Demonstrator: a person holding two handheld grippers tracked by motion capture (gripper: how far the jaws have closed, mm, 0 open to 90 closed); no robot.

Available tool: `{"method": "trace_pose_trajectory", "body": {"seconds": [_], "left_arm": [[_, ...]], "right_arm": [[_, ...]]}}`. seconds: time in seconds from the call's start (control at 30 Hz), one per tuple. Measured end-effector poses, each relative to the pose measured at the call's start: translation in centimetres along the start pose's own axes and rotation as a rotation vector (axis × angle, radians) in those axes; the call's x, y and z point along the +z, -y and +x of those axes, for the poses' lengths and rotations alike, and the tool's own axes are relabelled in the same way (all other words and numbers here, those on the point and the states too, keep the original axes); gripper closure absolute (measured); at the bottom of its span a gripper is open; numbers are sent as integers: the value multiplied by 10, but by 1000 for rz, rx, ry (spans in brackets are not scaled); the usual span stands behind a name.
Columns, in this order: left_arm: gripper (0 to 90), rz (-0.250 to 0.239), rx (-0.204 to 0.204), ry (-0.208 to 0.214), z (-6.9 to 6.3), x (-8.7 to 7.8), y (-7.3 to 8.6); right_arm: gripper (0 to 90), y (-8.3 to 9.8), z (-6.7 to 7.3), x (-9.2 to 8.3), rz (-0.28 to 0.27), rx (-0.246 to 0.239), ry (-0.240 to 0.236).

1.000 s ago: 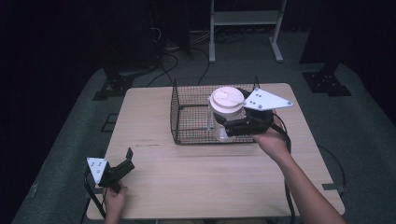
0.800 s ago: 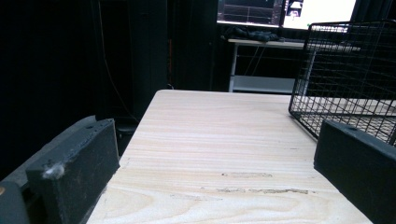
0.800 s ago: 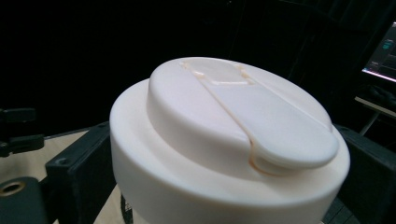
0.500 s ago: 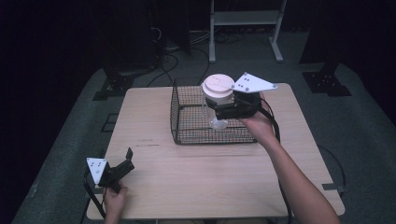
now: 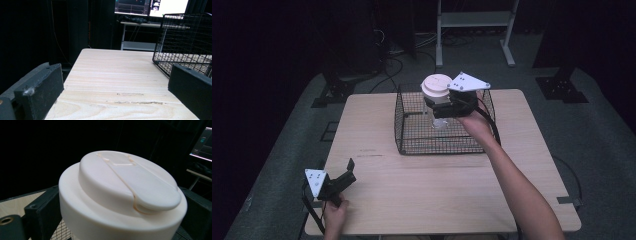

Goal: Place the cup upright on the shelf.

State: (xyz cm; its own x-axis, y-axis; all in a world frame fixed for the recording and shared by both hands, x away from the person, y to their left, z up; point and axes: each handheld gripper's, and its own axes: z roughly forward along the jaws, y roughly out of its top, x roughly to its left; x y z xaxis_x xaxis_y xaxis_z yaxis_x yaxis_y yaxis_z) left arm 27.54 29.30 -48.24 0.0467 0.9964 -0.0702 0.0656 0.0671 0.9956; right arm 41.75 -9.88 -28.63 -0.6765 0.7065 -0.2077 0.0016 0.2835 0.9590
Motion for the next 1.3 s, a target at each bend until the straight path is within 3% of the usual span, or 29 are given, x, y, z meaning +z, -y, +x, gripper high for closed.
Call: {"method": "trace_pose_trajectory", "body": {"seconds": [0.43, 0.6, 0.73, 1.3], "left_arm": [[0, 0, 1, -2, 0, 0, 0], [0, 0, 0, -1, 0, 0, 0], [0, 0, 1, -1, 0, 0, 0], [0, -1, -2, -2, 0, 0, 0]], "right_arm": [[43, 16, -8, 28, 19, 7, 9], [43, 27, -14, 42, 39, 47, 5], [43, 34, -16, 51, 54, 45, 5], [43, 60, -25, 73, 75, 70, 9]]}}
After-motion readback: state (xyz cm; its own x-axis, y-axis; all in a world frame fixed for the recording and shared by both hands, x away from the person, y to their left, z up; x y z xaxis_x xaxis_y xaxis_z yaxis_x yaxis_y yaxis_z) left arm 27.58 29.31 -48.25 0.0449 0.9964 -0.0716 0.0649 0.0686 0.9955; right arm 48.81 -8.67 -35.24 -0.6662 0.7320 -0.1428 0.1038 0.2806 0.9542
